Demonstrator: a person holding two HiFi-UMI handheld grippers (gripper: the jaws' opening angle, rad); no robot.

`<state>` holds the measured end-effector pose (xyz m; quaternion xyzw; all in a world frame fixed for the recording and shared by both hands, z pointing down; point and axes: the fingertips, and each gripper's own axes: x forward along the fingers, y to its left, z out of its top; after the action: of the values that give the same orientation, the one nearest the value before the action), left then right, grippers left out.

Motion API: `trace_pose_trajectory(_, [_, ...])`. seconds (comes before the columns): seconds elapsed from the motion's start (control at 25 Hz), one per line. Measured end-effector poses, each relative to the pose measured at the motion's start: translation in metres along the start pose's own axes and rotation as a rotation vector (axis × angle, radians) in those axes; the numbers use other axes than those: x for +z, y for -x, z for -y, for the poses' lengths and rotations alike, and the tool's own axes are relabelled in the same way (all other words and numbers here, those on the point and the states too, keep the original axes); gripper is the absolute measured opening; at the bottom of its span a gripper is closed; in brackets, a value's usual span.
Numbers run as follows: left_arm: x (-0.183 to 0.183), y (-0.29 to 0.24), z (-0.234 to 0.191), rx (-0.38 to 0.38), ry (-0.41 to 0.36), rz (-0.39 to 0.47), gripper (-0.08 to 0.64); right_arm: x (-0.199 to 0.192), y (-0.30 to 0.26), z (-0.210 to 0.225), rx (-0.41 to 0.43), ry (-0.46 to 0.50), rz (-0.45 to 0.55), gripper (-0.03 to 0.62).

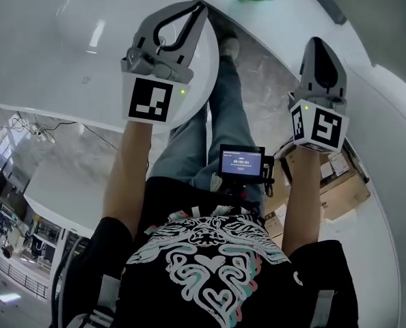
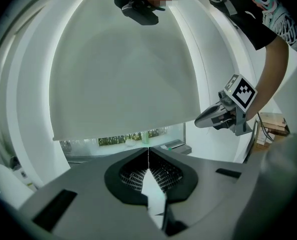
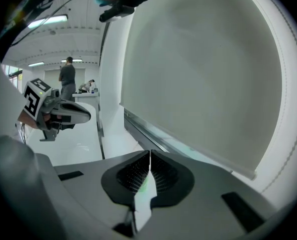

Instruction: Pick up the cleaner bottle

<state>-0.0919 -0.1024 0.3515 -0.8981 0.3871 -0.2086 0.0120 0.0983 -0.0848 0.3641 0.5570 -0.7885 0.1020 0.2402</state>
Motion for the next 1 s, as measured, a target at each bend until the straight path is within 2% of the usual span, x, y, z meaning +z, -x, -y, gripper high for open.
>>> trace_pose_trajectory(0.44, [-0.055, -0.011, 0.027, -0.089, 0.007, -0.042, 0.018, -0.040, -0.027, -0.020, 0.020, 0.033, -0.026, 0.029])
trace_pose_trajectory(0.64, [-0.079, -0.024, 0.038, -0.080, 0.086, -0.026, 0.018, -0.066, -0.040, -0.024, 0.054, 0.041, -0.065, 0.029])
trace_pose_trajectory(1.0, [-0.109, -0.047, 0.057, -0.122, 0.081, -0.063, 0.018, -0.094, -0.064, -0.024, 0.077, 0.035, -0.082, 0.029])
